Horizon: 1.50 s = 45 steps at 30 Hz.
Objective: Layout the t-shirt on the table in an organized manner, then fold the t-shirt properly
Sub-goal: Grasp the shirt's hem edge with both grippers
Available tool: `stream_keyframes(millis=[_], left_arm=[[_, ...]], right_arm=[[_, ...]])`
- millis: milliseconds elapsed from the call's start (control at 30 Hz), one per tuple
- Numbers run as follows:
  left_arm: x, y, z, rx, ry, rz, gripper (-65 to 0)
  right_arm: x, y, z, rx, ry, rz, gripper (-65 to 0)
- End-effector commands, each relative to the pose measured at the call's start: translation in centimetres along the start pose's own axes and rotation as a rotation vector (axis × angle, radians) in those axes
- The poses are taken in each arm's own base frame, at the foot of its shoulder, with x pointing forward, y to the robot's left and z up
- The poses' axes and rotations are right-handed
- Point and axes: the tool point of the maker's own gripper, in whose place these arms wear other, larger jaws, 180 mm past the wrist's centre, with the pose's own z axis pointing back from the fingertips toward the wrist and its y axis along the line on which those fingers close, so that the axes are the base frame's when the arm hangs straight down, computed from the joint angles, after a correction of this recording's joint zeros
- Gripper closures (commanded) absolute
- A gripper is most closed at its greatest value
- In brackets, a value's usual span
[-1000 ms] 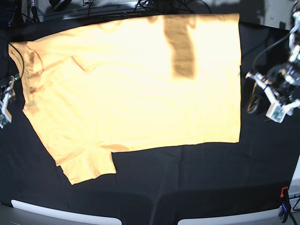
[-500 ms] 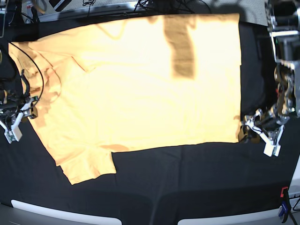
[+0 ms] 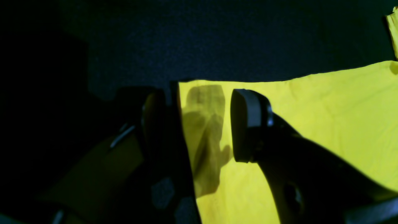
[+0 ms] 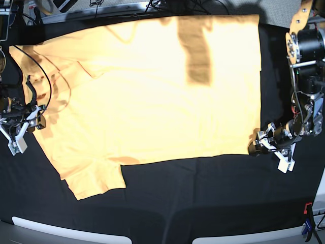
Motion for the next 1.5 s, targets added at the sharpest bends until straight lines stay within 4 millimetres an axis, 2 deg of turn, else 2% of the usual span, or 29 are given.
stream_keyframes(millis=[0, 67, 133, 333, 433, 533, 567, 667, 833, 1000, 1100, 1300, 1467], left_arm=[[1.6, 0.2, 0.4, 0.001, -0.022, -0.018, -31.1], [0.7, -0.2, 0.2, -0.012, 0.016, -0.019, -31.1], [-0.3, -1.7, 0.1, -0.088, 0.057, -0.052, -31.1], [-0.8, -3.3, 0.0, -0.152, 0.082, 0.001, -30.2], [-1.1, -3.6, -0.2, -0.163, 0.096, 0.006, -21.6], [-0.7, -3.7, -0.2, -0.163, 0.078, 0.007, -3.9], [-0.4, -3.6, -0.2, -0.161, 0.061, 0.008, 0.0], [0.1, -3.5, -0.2, -0.158, 0.035, 0.008, 0.0], [0.6, -3.5, -0.2, -0.159, 0.004, 0.011, 0.0], [1.2, -3.6, -0.2, -0.16, -0.019, 0.012, 0.0], [1.1, -3.7, -0.3, -0.162, -0.017, 0.012, 0.0], [1.1, -3.7, -0.3, -0.162, -0.016, 0.012, 0.0], [1.1, -3.7, -0.3, -0.162, -0.017, 0.012, 0.0]], right_arm=[[1.7, -0.9, 0.9, -0.018, -0.049, 0.017, -23.1], [1.7, -0.9, 0.9, -0.018, -0.049, 0.017, -23.1], [1.8, -0.9, 0.9, -0.018, -0.053, 0.017, -23.1], [3.0, -1.2, 1.1, -0.025, -0.08, 0.018, -23.1], [4.2, -1.5, 1.4, -0.032, -0.107, 0.019, -23.1], [5.8, -1.9, 1.8, -0.042, -0.149, 0.019, -23.1], [6.4, -2.0, 1.9, -0.049, -0.169, 0.019, -23.1], [7.9, -2.7, 1.5, -0.051, -0.219, -0.027, -23.1], [10.3, -4.0, -0.8, 0.009, -0.254, -0.206, -23.2], [14.1, -3.6, -3.2, 0.096, -0.256, -0.284, -23.2], [15.3, -3.1, -5.1, 0.099, -0.18, -0.275, -23.2], [15.6, -2.1, -7.9, 0.063, 0.0, -0.236, -23.2], [14.3, -3.4, -8.5, 0.009, 0.072, -0.257, -23.1]])
